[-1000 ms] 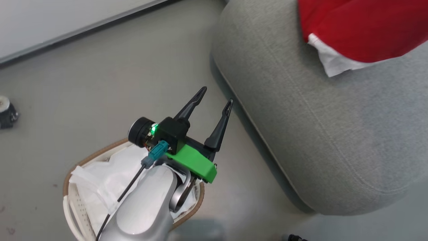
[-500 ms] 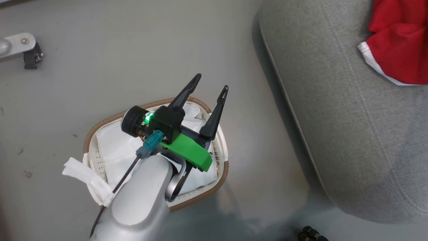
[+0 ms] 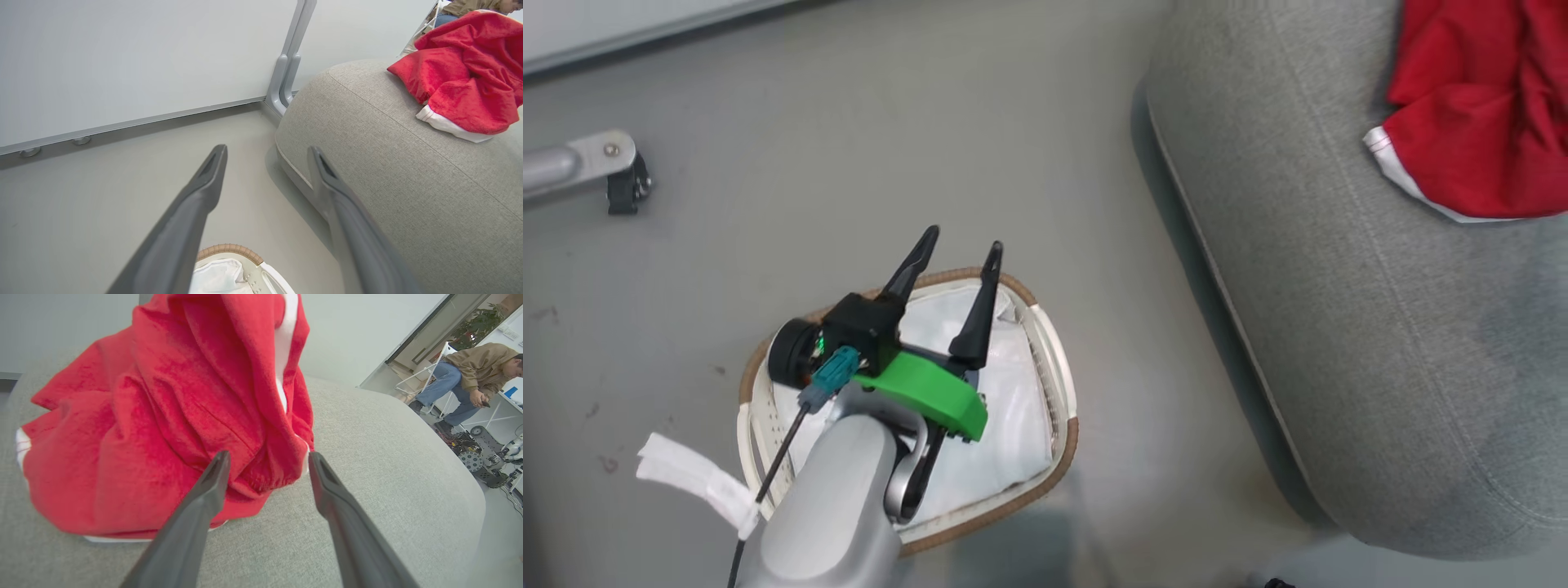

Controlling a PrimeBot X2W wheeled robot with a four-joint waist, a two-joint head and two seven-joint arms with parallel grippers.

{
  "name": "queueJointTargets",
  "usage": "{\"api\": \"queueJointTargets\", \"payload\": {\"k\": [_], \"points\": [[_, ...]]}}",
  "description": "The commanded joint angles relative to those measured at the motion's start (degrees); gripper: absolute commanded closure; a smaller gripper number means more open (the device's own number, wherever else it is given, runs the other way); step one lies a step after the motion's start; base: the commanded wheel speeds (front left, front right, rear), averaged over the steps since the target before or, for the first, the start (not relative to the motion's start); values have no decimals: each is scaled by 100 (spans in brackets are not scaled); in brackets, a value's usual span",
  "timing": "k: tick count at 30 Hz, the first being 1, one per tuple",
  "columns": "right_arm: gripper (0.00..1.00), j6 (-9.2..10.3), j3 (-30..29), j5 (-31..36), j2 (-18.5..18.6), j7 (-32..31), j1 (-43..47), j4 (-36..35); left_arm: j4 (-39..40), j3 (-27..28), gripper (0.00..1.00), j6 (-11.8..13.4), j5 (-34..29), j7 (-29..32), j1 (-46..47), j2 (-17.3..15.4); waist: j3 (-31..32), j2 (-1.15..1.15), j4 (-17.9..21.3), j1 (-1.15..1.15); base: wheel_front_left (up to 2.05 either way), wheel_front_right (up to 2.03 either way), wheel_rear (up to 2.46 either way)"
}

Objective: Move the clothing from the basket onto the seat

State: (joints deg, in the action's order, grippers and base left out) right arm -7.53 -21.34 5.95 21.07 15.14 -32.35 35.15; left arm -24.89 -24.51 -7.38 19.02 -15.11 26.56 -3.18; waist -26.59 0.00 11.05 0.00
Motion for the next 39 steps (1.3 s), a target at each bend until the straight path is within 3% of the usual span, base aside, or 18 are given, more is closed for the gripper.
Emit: {"api": "queueJointTargets", "payload": {"k": [1,9,15,28,39], "points": [[0,8,21,-99,-145,2,216,-79,-34,113,0,-15,-49,-6,-173,-38,400,0,204,0,0,0,0],[0,8,674,-434,-849,2,741,-666,5,756,0,-15,-230,-6,-698,-8,902,0,92,0,0,0,0],[0,8,1332,-727,-1258,2,907,-1012,-6,1318,0,53,-430,-7,-993,16,1199,0,-272,0,0,0,0],[0,8,2127,-1158,-1679,2,1101,-1123,128,1974,0,450,-408,-6,-1558,22,1700,0,-903,0,0,0,0],[0,8,2227,-1187,-1776,2,1783,-1035,154,2246,0,495,-415,-6,-2245,20,2308,0,-1074,0,0,0,0]]}}
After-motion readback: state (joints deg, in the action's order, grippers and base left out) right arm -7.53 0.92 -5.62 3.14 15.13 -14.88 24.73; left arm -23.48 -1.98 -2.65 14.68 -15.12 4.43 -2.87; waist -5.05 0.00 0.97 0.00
